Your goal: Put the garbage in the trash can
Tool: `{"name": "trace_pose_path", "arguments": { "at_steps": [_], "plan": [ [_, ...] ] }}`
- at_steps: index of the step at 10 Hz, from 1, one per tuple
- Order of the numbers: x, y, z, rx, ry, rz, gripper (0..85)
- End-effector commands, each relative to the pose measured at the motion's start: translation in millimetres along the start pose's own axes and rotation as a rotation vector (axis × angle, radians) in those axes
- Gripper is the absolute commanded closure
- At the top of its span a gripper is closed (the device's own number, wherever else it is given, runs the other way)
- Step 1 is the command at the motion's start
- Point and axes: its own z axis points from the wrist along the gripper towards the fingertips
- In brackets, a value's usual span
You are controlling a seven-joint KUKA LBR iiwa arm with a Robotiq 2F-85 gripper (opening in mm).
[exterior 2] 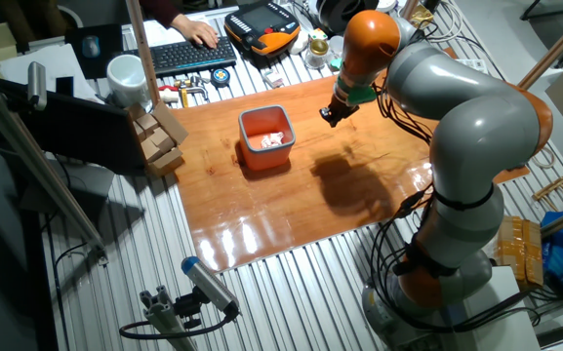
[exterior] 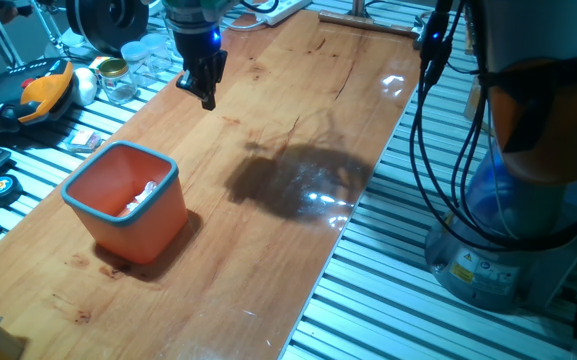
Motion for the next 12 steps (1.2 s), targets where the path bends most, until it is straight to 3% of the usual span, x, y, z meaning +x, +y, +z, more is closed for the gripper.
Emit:
{"name": "trace_pose_path", "arguments": {
  "at_steps": [1,12],
  "plan": [
    [-0.6,-0.5,0.7,-0.002,0.001,-0.001,85.0],
    [-3.0,0.4,-1.6,0.001,0.000,-0.010,85.0]
  ]
}}
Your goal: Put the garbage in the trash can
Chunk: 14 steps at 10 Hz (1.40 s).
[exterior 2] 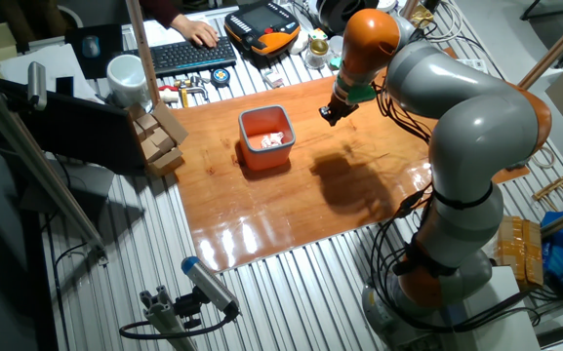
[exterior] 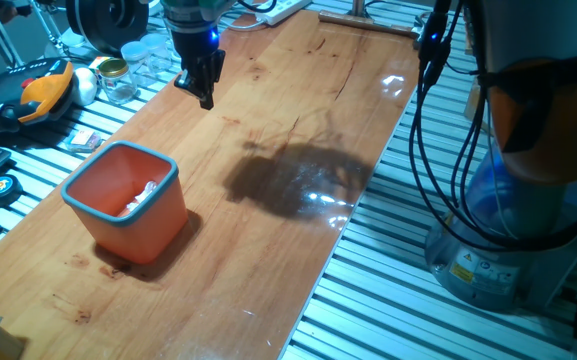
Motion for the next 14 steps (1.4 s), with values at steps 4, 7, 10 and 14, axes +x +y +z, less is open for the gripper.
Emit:
{"name": "trace_pose_path", "arguments": {
  "at_steps": [4,7,10,14],
  "plan": [
    [0.1,0.9,-0.3,-0.005,-0.008,-0.013,85.0],
    [-0.1,1.3,-1.1,-0.003,-0.009,-0.010,85.0],
    [-0.6,2.0,-1.5,0.000,-0.009,-0.009,85.0],
    [-0.5,1.5,-1.0,0.000,-0.005,-0.009,85.0]
  ]
}}
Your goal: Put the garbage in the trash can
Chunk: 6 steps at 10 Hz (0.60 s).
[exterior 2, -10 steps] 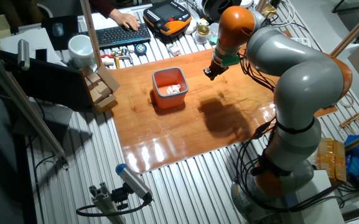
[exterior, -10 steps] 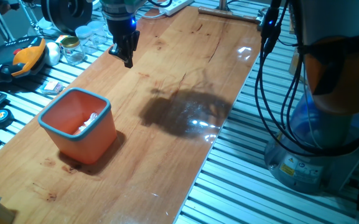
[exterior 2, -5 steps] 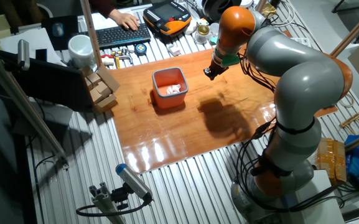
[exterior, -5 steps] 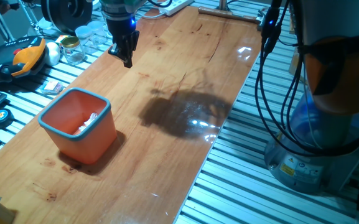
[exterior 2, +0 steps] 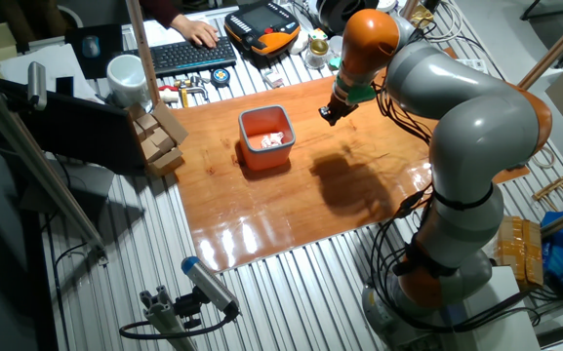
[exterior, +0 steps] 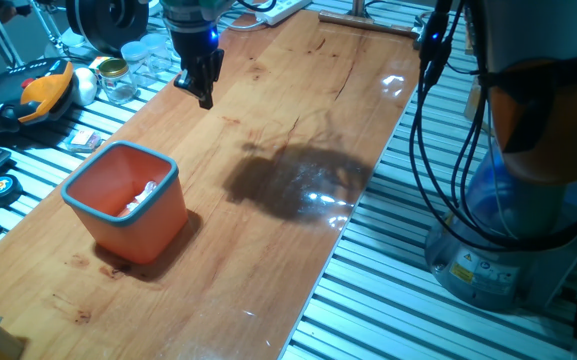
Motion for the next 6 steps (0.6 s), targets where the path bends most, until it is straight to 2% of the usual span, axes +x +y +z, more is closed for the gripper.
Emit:
{"name": "trace_pose_path", "arguments": {
  "at_steps": [1,6],
  "plan": [
    [-0.1,-0.1,0.1,0.000,0.000,-0.001,85.0],
    [-0.6,-0.6,1.9,0.000,-0.001,-0.003,85.0]
  ]
}}
